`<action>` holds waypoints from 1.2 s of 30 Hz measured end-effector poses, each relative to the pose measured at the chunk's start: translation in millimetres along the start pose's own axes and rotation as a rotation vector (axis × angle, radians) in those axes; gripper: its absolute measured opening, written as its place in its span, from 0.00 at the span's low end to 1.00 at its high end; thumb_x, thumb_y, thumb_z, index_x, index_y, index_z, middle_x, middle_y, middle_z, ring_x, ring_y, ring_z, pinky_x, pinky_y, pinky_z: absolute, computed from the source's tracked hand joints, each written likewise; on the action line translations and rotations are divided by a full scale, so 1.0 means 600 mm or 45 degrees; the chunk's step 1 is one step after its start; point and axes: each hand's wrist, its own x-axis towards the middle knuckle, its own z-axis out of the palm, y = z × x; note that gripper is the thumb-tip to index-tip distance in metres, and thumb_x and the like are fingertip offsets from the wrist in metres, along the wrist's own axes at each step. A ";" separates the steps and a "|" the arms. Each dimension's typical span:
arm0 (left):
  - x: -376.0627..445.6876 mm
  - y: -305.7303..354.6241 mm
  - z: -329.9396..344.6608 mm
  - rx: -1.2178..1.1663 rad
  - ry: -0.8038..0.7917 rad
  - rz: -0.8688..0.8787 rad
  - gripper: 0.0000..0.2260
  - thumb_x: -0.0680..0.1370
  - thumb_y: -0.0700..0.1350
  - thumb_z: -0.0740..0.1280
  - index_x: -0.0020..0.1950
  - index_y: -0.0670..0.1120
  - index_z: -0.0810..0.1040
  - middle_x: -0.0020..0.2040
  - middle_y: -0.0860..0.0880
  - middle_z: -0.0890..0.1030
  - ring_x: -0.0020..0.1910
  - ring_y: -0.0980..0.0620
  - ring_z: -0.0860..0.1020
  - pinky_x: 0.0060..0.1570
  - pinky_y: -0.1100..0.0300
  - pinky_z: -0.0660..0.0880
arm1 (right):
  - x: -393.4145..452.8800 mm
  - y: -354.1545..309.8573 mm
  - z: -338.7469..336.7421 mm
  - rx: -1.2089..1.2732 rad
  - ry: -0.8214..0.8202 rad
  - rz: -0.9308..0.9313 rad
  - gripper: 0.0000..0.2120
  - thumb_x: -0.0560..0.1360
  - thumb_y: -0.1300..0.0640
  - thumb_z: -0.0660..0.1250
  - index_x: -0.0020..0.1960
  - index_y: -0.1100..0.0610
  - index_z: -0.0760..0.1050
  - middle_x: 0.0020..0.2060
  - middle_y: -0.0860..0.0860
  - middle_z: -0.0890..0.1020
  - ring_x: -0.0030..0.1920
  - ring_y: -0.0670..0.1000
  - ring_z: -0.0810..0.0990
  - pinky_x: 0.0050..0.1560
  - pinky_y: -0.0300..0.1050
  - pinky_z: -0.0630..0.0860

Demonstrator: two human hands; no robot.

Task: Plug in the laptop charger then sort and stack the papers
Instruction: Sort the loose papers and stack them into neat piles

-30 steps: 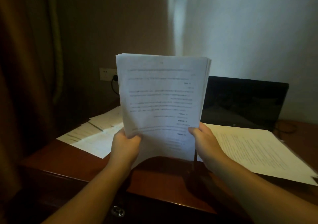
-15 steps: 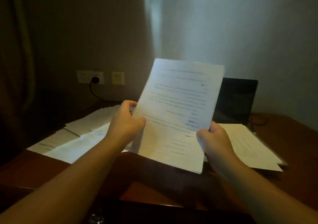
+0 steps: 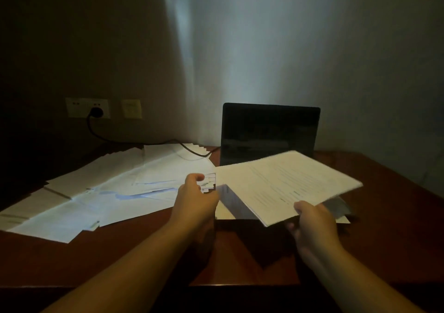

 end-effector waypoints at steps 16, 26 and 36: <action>-0.015 -0.018 0.023 0.210 -0.238 0.075 0.21 0.77 0.50 0.70 0.70 0.55 0.71 0.69 0.50 0.75 0.54 0.54 0.77 0.38 0.62 0.82 | -0.036 0.039 0.030 -0.292 -0.210 0.251 0.08 0.82 0.61 0.61 0.59 0.63 0.73 0.45 0.62 0.83 0.44 0.58 0.84 0.37 0.46 0.82; -0.001 -0.026 0.038 0.411 -0.226 0.191 0.26 0.74 0.47 0.76 0.70 0.51 0.73 0.70 0.51 0.75 0.65 0.51 0.77 0.51 0.57 0.82 | 0.007 0.027 0.028 -0.383 -0.193 0.410 0.13 0.84 0.59 0.56 0.54 0.68 0.73 0.45 0.65 0.83 0.44 0.60 0.85 0.34 0.47 0.82; 0.015 -0.025 0.056 0.575 -0.151 0.374 0.18 0.76 0.50 0.74 0.65 0.50 0.79 0.67 0.52 0.76 0.62 0.54 0.76 0.54 0.67 0.69 | 0.027 0.017 0.035 -0.408 -0.184 0.445 0.08 0.82 0.64 0.57 0.54 0.66 0.73 0.46 0.65 0.82 0.46 0.59 0.85 0.44 0.48 0.83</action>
